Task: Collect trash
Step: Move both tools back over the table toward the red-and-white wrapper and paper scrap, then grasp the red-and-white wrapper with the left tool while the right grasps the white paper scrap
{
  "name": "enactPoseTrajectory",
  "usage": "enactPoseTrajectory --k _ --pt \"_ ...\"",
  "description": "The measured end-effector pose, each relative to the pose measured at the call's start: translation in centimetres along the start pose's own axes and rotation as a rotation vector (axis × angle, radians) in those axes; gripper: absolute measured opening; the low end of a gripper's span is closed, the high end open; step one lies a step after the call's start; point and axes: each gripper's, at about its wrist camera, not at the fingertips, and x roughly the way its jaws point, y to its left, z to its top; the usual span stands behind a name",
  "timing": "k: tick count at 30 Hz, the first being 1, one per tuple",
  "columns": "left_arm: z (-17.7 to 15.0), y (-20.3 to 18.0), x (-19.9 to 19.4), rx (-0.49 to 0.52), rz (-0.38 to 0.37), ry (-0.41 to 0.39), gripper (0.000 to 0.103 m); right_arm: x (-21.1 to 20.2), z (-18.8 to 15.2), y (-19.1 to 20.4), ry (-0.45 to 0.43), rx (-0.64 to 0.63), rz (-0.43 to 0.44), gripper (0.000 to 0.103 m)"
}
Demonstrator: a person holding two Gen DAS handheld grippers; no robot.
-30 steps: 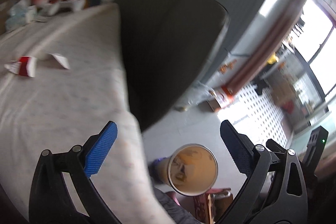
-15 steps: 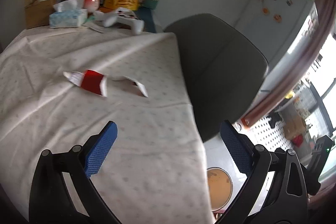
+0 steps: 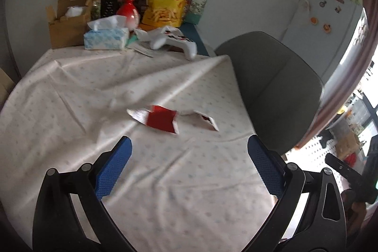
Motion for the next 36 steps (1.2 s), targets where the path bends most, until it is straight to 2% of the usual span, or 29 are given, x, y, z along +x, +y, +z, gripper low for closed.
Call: enactPoseTrajectory --k 3,9,14,19,23,27,36 --pt "0.7 1.6 0.3 -0.022 0.004 0.003 0.097 1.0 0.4 1.3 0.011 -0.020 0.015 0.079" --pt "2.1 4.7 1.6 -0.105 -0.037 0.004 0.095 3.1 1.5 3.7 0.051 -0.034 0.056 0.071" --pt "2.5 6.7 4.0 -0.198 -0.066 0.044 0.082 5.1 2.3 6.0 0.074 -0.064 0.078 0.064" --pt "2.5 8.3 7.1 -0.282 -0.075 0.089 0.075 7.8 2.7 7.6 0.116 -0.076 0.094 0.056" --pt "2.3 8.6 9.3 -0.290 -0.080 0.113 0.073 10.5 2.6 8.6 0.160 -0.081 0.099 0.048" --pt "2.2 8.5 11.0 -0.279 -0.078 0.124 0.071 13.0 2.5 9.2 0.194 -0.096 0.093 0.045" --pt "2.3 8.9 13.8 -0.286 -0.073 0.166 0.049 18.8 2.3 11.5 0.255 -0.167 0.070 0.041"
